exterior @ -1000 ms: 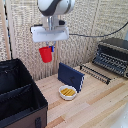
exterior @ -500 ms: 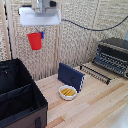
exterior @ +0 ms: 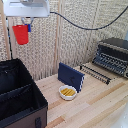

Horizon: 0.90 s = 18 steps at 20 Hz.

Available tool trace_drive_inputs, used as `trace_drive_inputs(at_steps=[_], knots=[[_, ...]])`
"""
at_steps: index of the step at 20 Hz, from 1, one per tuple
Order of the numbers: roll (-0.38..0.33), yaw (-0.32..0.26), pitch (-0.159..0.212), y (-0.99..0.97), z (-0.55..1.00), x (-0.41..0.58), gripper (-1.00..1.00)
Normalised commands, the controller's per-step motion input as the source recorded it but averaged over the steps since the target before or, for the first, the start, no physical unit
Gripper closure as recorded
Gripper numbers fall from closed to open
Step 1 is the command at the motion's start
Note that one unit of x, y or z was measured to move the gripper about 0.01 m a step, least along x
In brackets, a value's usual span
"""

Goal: Kindly spot and seek the red cup placed ahead of you. Cautiously adjust your gripper towards the red cup, gripping it gently. Find the after-storage area of the caddy. Relocate the red cup in your grip over the rear portion and softly release it into the compartment.

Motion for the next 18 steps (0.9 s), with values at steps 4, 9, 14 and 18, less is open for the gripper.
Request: trace_drive_inputs(at_steps=[4, 9, 14, 18], knots=[[-0.139, 0.000, 0.092, 0.86, -0.05, 0.061, 1.00], [-0.147, 0.001, 0.065, 0.84, -0.30, 0.135, 1.00], [-0.100, 0.013, 0.023, 0.58, -0.41, 0.210, 1.00], [-0.050, 0.020, 0.000, 0.28, -0.35, 0.307, 1.00]])
